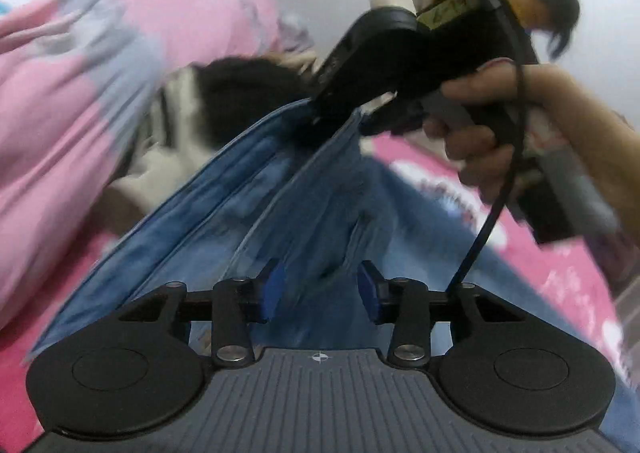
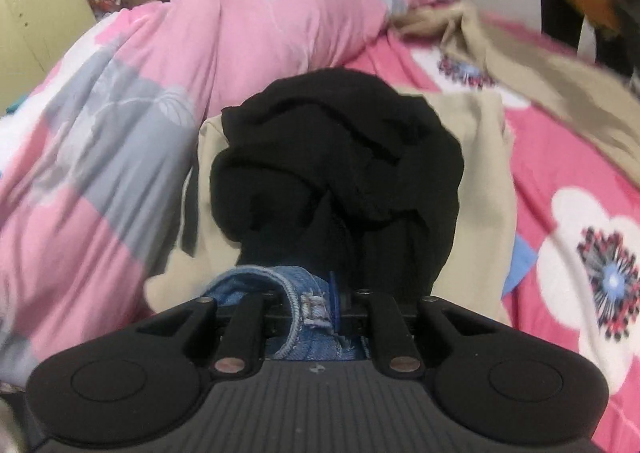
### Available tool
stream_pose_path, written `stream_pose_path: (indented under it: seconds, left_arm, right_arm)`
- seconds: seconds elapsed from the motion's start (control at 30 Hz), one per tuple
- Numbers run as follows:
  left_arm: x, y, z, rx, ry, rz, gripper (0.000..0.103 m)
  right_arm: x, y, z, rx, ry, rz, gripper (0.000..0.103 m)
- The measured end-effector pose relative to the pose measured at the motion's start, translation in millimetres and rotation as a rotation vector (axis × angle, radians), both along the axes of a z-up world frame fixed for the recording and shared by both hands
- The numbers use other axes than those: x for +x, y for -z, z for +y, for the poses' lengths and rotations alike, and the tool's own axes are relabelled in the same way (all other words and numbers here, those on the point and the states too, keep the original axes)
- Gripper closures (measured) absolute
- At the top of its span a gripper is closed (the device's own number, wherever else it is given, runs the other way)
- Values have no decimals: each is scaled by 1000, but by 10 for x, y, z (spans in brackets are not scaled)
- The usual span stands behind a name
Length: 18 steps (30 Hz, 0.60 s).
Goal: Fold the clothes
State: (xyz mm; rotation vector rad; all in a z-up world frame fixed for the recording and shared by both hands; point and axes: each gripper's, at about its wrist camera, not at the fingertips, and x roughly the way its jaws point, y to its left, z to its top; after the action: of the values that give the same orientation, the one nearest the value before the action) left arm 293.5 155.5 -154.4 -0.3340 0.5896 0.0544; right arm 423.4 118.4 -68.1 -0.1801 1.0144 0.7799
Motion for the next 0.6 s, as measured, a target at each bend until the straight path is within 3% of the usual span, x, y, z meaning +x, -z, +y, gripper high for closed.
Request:
stream_pose_path:
  seconds: [0.1,0.2,0.27,0.33,0.37,0.4,0.43,0.5,0.6]
  left_arm:
    - [408,-13,67,-31,25,-16,66]
    - [768,9,312,-158,-33,-14,79]
    - [967,4,452,-198,-26,15,80]
    - [1136,179,629,-261,-72,96,83]
    - [1190,293,740,-314,-102,124,84]
    - [1196,405,853,-376,-126,129,98]
    - [1183,456,914,-391,-133,128,98]
    - [1111,473,961,-402,-111,105,99]
    - [954,379,972,-368,-89,85,102]
  right_arm:
    - [-61,-133,36,-56,-6,14,88]
    - [-138,-199,76,-105,32,16,86]
    - [-177,-183,66,-102,42,15,80]
    - [-130,-207,-69,7,46,96,48]
    - [-84,-226,-177,99,53,180,48]
    - [-43,-262,-281,184,67,245,48]
    - [-35,-324,-374,243,76,264,49]
    - [-125,-550,-560,291,71,181,49]
    - [-379,-814,-932,262,92,-9,48]
